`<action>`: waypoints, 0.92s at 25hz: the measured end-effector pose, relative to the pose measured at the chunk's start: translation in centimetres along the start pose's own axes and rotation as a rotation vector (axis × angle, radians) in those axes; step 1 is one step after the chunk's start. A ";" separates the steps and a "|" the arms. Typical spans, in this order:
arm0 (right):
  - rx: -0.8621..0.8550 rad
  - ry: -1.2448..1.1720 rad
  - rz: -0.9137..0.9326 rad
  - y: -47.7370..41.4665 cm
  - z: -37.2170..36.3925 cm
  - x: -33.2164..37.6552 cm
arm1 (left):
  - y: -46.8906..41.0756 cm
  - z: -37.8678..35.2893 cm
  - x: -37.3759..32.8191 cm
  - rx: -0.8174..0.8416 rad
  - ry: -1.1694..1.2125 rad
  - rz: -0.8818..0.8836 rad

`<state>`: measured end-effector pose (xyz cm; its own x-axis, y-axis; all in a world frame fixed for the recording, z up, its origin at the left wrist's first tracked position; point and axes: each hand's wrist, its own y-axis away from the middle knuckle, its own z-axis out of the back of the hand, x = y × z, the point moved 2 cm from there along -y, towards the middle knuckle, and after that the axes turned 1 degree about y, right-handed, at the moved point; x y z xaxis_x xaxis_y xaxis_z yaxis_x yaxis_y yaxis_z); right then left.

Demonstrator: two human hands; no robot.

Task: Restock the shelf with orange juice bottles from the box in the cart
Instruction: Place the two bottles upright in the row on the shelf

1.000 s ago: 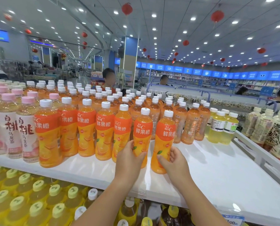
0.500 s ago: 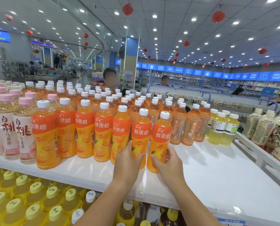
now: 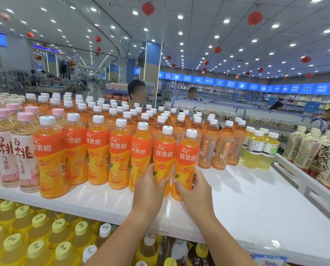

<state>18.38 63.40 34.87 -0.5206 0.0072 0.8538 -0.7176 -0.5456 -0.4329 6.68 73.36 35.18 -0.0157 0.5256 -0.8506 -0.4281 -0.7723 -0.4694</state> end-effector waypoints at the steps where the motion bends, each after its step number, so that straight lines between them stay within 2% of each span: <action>1: 0.000 0.004 0.003 0.0 0.0 0.0 | 0.0 0.1 0.0 0.008 0.009 0.012; 12: 0.061 -0.030 -0.045 -0.1 0.4 -0.1 | 0.0 0.7 -0.4 0.030 -0.082 -0.028; 18: 0.118 0.046 -0.060 -0.1 0.8 -0.3 | 0.4 0.9 -0.5 0.032 -0.121 0.000; 23: 0.146 0.142 -0.091 0.5 1.1 -1.1 | 1.2 1.5 -0.2 0.144 -0.071 0.021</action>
<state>19.12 62.21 34.05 -0.5238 0.1741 0.8339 -0.6952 -0.6531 -0.3004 4.82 72.85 35.11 -0.0876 0.5376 -0.8386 -0.5523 -0.7268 -0.4083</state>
